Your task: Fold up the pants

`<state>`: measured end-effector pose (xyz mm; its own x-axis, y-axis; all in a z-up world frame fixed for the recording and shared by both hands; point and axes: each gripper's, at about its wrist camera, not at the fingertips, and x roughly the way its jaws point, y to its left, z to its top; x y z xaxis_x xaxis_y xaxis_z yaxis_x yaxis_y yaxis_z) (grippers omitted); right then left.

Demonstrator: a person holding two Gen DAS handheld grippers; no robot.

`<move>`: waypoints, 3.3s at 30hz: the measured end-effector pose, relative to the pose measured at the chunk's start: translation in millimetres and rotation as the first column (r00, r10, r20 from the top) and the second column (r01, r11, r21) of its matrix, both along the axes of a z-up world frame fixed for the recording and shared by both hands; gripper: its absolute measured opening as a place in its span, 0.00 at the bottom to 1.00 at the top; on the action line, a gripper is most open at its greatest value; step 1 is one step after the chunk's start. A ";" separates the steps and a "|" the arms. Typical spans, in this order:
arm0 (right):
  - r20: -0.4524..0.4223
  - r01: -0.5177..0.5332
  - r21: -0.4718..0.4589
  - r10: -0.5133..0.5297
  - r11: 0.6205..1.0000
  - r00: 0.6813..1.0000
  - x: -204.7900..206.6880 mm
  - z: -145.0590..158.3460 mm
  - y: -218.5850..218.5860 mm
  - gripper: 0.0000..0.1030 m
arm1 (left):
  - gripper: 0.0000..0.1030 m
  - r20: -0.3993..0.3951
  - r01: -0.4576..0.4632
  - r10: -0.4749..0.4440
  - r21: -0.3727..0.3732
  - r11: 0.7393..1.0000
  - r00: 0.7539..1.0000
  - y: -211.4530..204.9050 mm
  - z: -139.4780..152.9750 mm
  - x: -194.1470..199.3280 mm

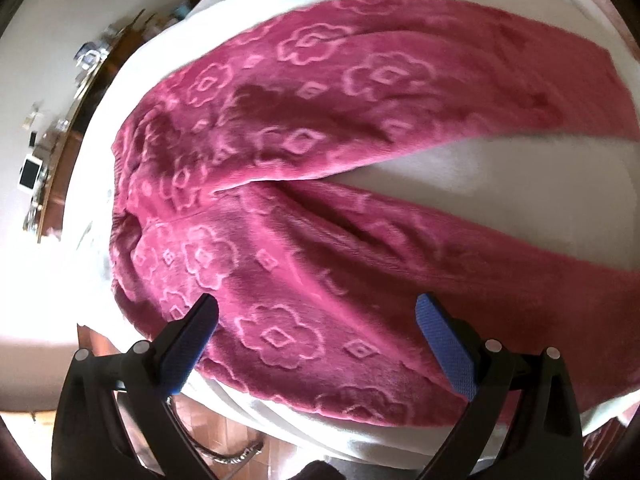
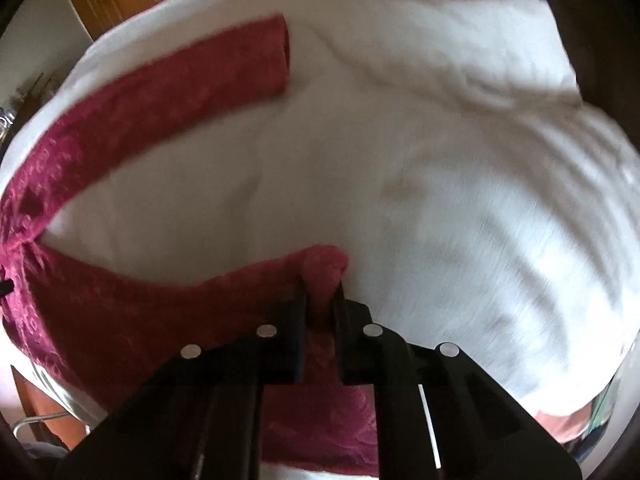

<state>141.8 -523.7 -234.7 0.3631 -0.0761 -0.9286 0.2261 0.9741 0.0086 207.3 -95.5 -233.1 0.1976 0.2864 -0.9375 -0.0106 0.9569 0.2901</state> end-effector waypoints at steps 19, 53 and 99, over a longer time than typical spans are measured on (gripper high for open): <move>-0.006 0.024 -0.143 -0.025 0.989 1.000 37.5 -27.7 -22.8 0.51 | 0.95 -0.016 -0.107 0.107 0.020 0.994 0.994 30.1 -18.0 -21.6; -0.007 -0.121 -0.048 0.121 0.992 0.993 108.2 0.4 237.4 0.60 | 0.95 0.119 -0.196 0.196 -0.020 0.980 0.973 207.8 32.2 54.2; -0.142 -0.244 0.002 0.242 0.970 0.960 205.5 -56.4 390.6 0.66 | 0.77 0.058 -0.126 0.138 -0.174 0.977 0.989 416.4 -69.3 258.2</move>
